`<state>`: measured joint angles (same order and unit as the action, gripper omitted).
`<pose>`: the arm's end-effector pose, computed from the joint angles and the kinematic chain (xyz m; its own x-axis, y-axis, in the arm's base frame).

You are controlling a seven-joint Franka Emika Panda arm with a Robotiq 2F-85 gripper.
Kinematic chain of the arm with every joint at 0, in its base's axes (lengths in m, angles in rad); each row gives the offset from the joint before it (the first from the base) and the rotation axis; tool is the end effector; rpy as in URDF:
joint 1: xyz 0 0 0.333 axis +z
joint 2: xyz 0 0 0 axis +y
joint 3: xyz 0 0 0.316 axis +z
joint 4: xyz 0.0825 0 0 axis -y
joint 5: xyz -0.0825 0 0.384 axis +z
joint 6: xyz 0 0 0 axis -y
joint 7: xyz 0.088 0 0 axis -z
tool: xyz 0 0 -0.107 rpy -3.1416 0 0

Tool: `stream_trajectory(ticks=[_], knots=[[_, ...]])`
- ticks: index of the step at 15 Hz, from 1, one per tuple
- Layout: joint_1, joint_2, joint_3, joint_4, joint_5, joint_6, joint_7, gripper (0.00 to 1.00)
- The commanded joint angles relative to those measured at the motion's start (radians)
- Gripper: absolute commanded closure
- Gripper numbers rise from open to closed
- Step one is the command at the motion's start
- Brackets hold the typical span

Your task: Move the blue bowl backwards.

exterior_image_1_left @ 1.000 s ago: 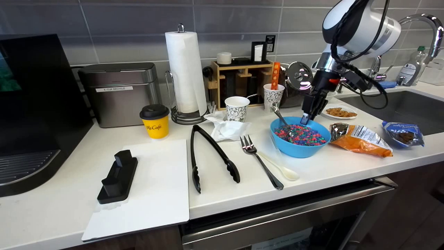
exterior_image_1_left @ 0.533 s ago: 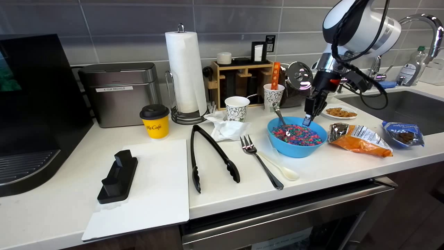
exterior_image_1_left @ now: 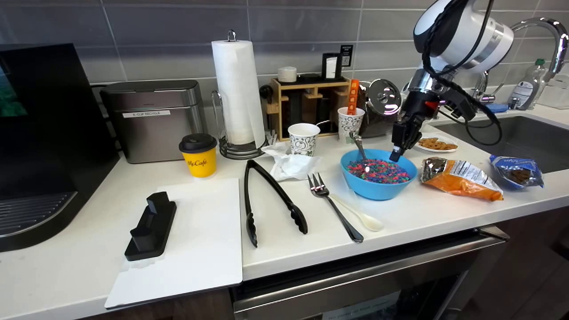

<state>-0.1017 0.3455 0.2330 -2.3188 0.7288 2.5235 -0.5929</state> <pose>0.5014 0.0647 0.1841 0.9961 0.0859 -0.0182 0.0681 -0.8871 -0.4565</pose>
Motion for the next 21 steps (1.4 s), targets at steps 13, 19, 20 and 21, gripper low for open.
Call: stream_trajectory(ticks=[13, 19, 20, 21], knots=[[0.020, -0.015, -0.037, 0.055, 0.328, 0.021, -0.040, 0.99], [0.063, -0.017, -0.034, 0.039, 0.324, 0.117, 0.014, 0.99], [0.073, -0.017, -0.030, 0.033, 0.325, 0.146, 0.027, 0.99], [0.080, -0.017, -0.026, 0.029, 0.331, 0.171, 0.034, 0.99]])
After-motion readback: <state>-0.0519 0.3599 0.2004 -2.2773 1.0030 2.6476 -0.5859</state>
